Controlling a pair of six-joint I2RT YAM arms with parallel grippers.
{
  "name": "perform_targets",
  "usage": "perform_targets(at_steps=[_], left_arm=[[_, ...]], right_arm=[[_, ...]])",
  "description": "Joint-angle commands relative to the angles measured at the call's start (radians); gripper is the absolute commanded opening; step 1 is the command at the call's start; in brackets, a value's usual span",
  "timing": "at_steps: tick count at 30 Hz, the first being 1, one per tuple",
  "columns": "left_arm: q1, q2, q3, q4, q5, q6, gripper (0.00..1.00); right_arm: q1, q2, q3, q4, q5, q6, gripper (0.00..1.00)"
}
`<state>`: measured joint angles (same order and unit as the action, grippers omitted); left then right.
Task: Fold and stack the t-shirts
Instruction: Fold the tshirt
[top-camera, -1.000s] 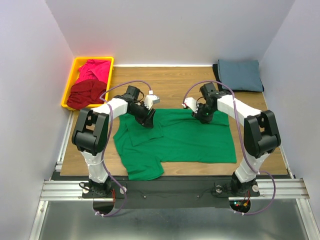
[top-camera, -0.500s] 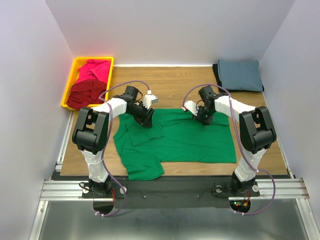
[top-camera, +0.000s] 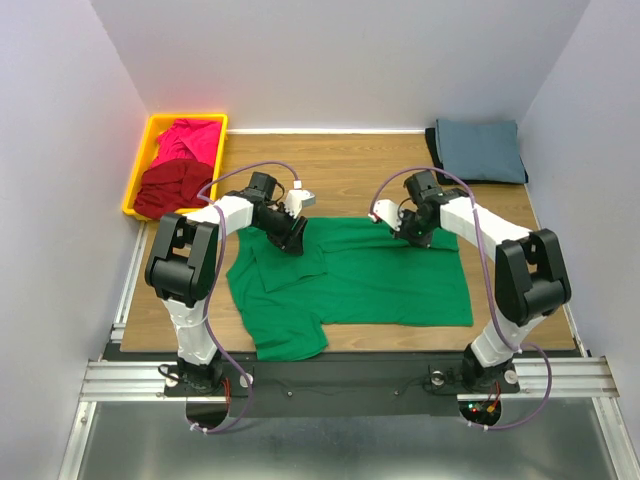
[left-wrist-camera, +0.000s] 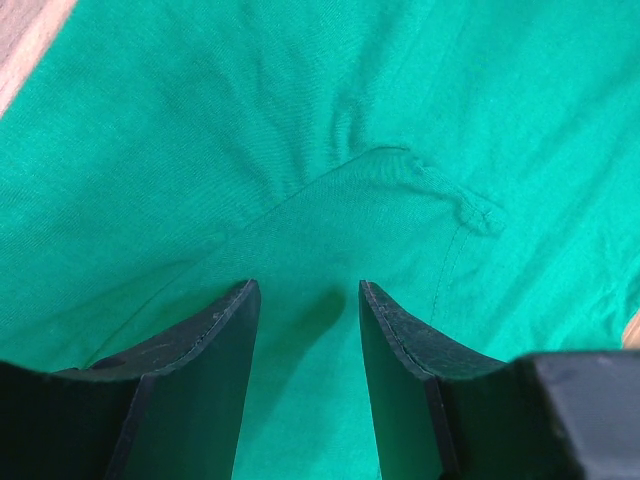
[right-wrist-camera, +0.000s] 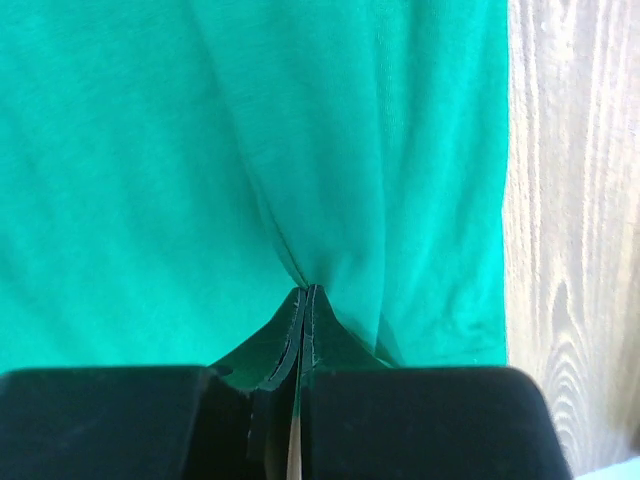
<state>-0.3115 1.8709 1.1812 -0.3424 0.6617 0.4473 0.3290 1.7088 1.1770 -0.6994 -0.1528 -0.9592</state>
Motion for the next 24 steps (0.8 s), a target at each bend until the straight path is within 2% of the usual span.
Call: perform_targets(at_steps=[1, 6, 9, 11, 14, 15, 19, 24], left_arm=[[0.011, 0.010, 0.020, -0.001, -0.019, 0.011, 0.56], [0.012, 0.005, 0.023, -0.010, -0.016, 0.011, 0.56], [0.018, -0.029, 0.023, -0.024, -0.004, 0.019, 0.56], [0.028, -0.047, 0.026, -0.037, -0.004, 0.021, 0.56], [0.048, -0.075, 0.035, -0.067, -0.005, 0.036, 0.56], [0.051, -0.088, 0.035, -0.076, -0.010, 0.039, 0.56], [0.069, -0.101, 0.026, -0.076, -0.025, 0.054, 0.56], [0.078, -0.092, 0.015, -0.049, -0.025, 0.050, 0.56]], right_arm=[[0.004, -0.057, -0.040, -0.008, 0.018, -0.042, 0.00], [0.004, -0.026, -0.076, -0.006, 0.024, -0.052, 0.01], [0.004, -0.018, -0.086, -0.006, 0.035, -0.058, 0.06], [0.004, -0.026, -0.094, -0.008, 0.056, -0.062, 0.16], [0.002, -0.061, -0.083, -0.009, 0.058, -0.032, 0.36], [0.002, -0.072, -0.074, -0.011, 0.055, -0.020, 0.40], [-0.036, -0.092, 0.021, -0.012, 0.029, 0.043, 0.40], [-0.142, 0.015, 0.147, -0.057, -0.008, 0.125, 0.34]])
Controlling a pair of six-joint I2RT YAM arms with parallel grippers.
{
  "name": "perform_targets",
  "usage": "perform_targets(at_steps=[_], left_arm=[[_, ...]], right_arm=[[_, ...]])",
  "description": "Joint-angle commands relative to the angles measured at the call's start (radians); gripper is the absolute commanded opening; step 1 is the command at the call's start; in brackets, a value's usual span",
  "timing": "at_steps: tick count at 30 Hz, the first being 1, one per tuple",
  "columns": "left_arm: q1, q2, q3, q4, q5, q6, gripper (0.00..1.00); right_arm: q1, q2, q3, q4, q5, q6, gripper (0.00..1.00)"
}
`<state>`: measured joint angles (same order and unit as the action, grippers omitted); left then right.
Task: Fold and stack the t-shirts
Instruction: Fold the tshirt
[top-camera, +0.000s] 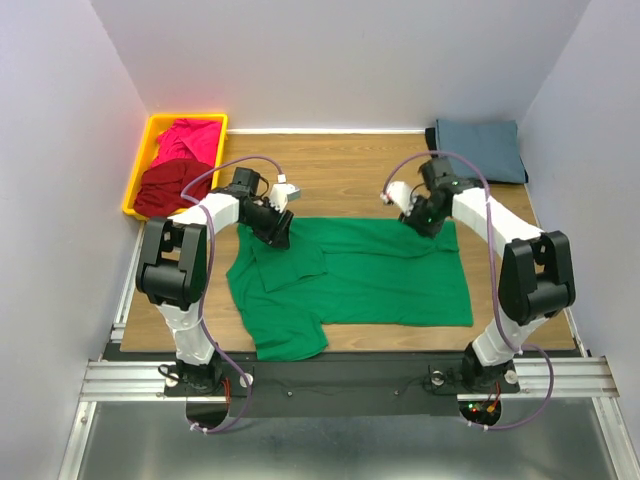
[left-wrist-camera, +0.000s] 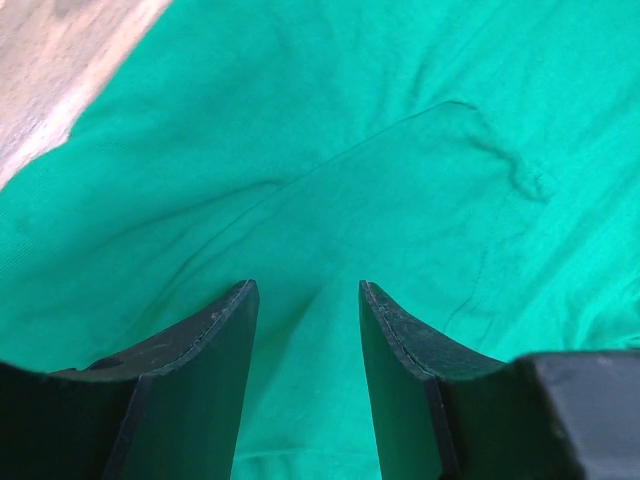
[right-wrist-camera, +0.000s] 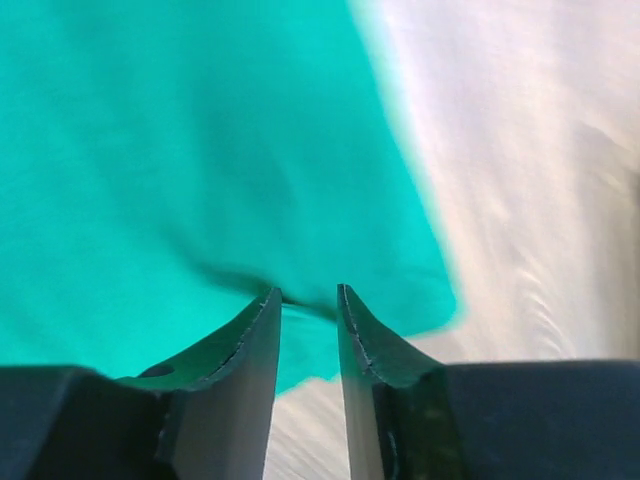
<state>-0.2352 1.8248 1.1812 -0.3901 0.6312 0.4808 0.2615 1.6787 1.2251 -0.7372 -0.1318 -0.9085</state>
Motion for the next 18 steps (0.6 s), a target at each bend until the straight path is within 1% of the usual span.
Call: perform_targets(at_steps=[1, 5, 9, 14, 18], left_arm=[[0.000, -0.042, 0.015, 0.002, 0.004, 0.013, 0.56], [0.000, -0.036, 0.015, 0.016, 0.005, 0.007, 0.56], [0.002, -0.021, 0.014, 0.020, -0.004, 0.012, 0.56], [0.011, -0.012, 0.003, 0.022, -0.011, 0.018, 0.56], [0.017, -0.007, 0.000, 0.020, -0.013, 0.021, 0.56]], right_arm=[[-0.100, 0.068, 0.115, -0.028, -0.028, 0.082, 0.33], [-0.131, 0.131, 0.139, -0.042, -0.002, 0.082, 0.26], [-0.136, 0.162, 0.120, -0.041, 0.024, 0.065, 0.24], [-0.143, 0.133, 0.074, -0.047, 0.058, 0.022, 0.23], [-0.151, 0.076, 0.022, -0.065, 0.086, -0.027, 0.24]])
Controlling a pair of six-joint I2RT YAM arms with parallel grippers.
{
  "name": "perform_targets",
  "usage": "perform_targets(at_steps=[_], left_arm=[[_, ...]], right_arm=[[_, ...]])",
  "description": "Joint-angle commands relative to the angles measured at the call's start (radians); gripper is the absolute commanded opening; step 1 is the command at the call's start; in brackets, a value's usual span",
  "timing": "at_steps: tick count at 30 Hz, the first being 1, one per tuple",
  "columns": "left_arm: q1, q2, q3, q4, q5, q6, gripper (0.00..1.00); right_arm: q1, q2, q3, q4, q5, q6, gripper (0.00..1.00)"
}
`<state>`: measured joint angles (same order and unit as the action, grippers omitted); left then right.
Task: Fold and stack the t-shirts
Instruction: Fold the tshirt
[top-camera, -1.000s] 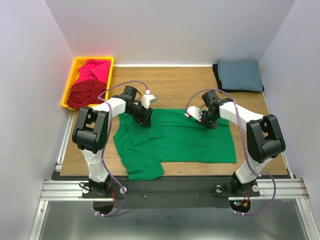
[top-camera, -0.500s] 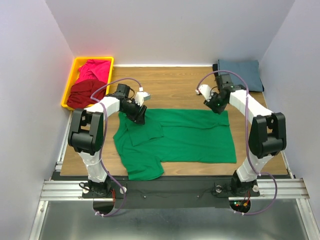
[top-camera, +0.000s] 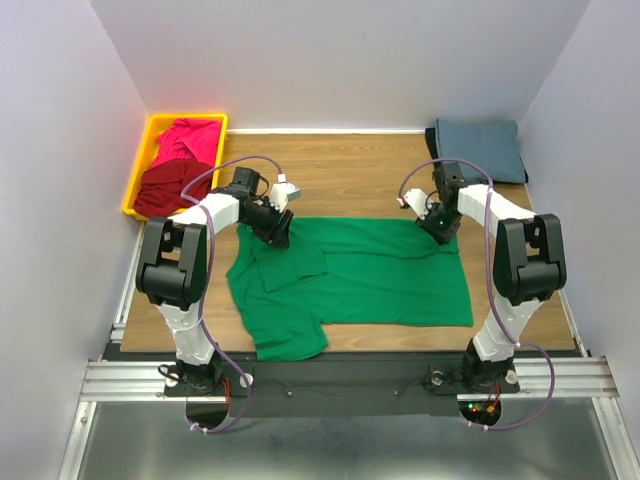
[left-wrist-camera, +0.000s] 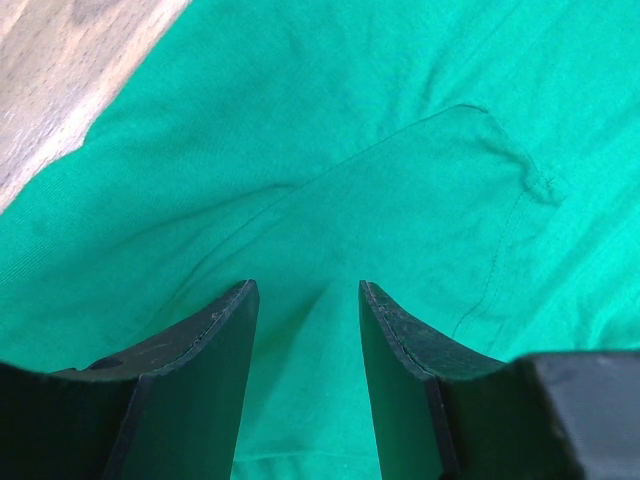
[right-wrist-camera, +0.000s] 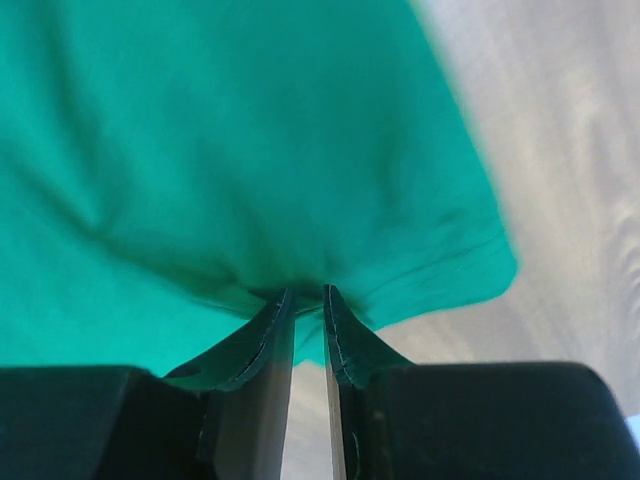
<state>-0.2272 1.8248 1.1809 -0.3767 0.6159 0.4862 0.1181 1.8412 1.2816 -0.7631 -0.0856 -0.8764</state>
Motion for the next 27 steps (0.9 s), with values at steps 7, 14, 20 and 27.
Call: perform_targets(at_steps=[7, 14, 20, 27], left_arm=[[0.020, -0.016, 0.014, -0.005, 0.001, 0.022, 0.57], [0.081, -0.059, 0.065, -0.050, 0.011, 0.037, 0.57], [0.167, -0.055, 0.140, -0.085, 0.010, 0.046, 0.56], [0.175, -0.022, 0.149, -0.070, 0.025, 0.034, 0.56]], right_arm=[[-0.024, -0.158, -0.090, -0.097, 0.069, -0.114, 0.24], [-0.078, -0.188, -0.025, -0.151, 0.021, -0.131, 0.31], [-0.164, -0.060, 0.179, -0.162, -0.135, 0.033, 0.33], [-0.164, 0.021, 0.196, -0.163, -0.243, 0.114, 0.31]])
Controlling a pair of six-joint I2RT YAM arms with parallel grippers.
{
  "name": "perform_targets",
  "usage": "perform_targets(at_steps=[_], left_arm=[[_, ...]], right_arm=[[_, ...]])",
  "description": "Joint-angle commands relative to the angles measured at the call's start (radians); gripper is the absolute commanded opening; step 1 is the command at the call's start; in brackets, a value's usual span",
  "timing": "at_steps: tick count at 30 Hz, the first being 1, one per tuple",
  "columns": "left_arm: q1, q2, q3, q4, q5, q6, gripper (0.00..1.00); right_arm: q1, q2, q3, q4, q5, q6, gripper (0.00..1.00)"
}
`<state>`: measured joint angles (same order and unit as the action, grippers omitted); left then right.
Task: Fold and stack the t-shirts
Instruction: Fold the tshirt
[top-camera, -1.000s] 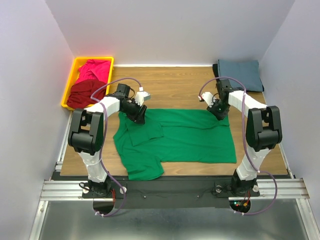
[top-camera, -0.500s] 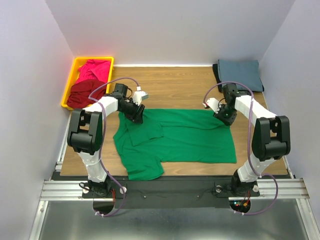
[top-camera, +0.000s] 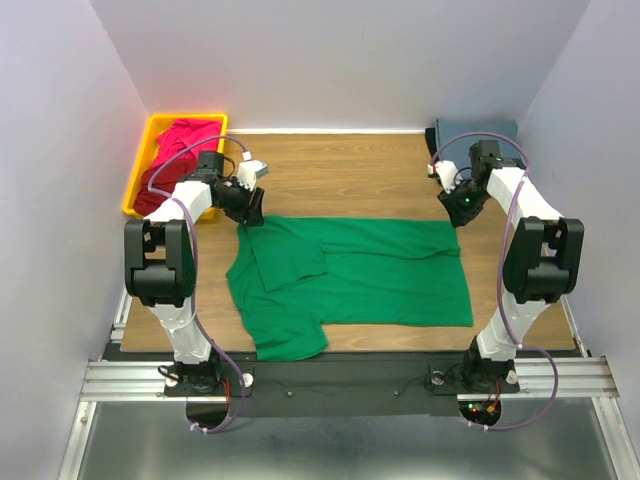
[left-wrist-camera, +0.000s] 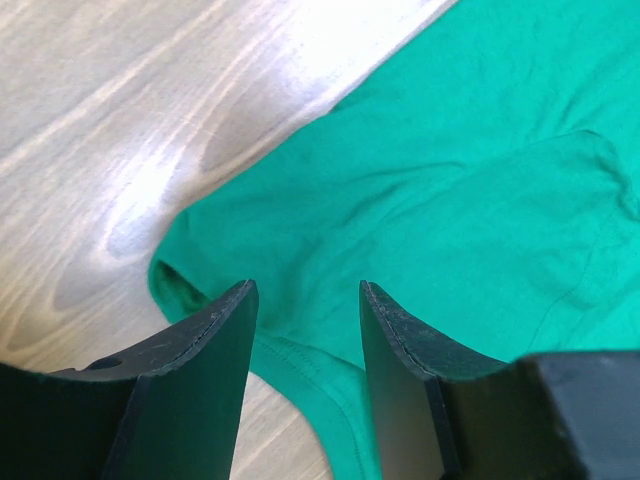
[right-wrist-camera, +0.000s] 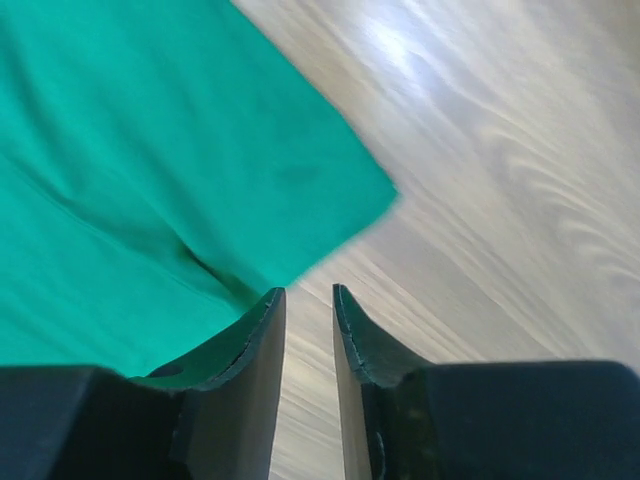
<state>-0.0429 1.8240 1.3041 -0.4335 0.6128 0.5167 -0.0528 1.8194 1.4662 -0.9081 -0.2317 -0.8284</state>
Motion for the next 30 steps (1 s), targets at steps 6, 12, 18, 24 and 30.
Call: perform_targets(at_steps=[6, 12, 18, 24, 30], left_arm=[[-0.009, -0.002, 0.009, 0.018, 0.024, -0.018, 0.56], [-0.008, 0.003, 0.001, 0.007, -0.004, -0.009, 0.56], [-0.009, -0.023, -0.017, -0.004, 0.007, -0.006, 0.56], [-0.008, -0.019, -0.026, 0.025, 0.002, -0.035, 0.56], [-0.008, 0.040, -0.017, 0.062, -0.068, -0.069, 0.52]], right_arm=[[0.007, 0.049, -0.095, -0.020, -0.054, 0.012, 0.22], [0.005, -0.020, -0.202, -0.015, 0.064, -0.080, 0.20], [-0.030, -0.017, -0.074, -0.002, 0.029, 0.000, 0.27], [-0.028, 0.058, 0.008, 0.057, -0.063, 0.198, 0.33], [-0.028, 0.113, -0.027, 0.167, -0.028, 0.264, 0.35]])
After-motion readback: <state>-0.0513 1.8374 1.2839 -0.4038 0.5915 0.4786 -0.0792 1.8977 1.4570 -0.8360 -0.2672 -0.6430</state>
